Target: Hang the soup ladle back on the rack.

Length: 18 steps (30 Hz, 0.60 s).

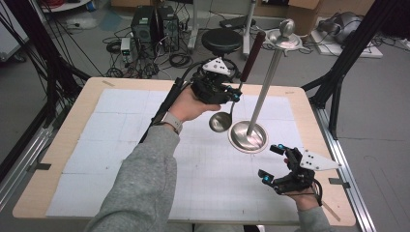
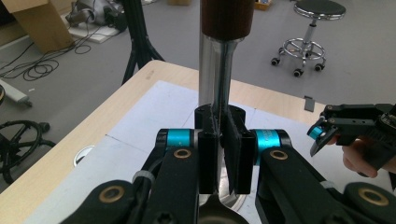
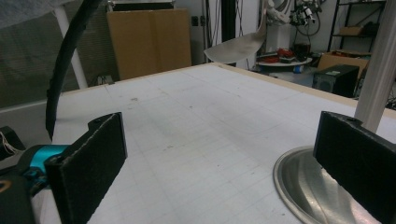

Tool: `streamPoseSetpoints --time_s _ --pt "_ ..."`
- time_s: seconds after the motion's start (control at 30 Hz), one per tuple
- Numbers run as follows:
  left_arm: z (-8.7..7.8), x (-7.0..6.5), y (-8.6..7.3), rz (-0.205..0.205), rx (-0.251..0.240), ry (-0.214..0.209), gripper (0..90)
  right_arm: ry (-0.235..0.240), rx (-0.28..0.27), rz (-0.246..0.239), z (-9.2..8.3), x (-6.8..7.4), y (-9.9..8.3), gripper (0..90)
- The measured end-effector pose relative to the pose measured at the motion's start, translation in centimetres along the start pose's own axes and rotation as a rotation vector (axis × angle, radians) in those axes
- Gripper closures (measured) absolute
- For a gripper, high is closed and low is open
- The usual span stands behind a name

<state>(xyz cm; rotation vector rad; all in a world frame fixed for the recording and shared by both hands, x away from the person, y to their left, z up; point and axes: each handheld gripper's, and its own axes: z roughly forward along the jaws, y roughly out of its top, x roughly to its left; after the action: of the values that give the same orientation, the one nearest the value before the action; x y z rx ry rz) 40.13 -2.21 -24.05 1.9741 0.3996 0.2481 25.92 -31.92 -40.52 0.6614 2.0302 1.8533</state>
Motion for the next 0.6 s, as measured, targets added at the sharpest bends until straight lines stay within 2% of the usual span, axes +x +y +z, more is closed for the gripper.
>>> streamPoseSetpoints --time_s 0.6 --pt "0.80 -0.07 0.01 0.008 0.040 0.026 84.1 0.001 -0.002 0.002 0.02 0.02 0.02 1.5"
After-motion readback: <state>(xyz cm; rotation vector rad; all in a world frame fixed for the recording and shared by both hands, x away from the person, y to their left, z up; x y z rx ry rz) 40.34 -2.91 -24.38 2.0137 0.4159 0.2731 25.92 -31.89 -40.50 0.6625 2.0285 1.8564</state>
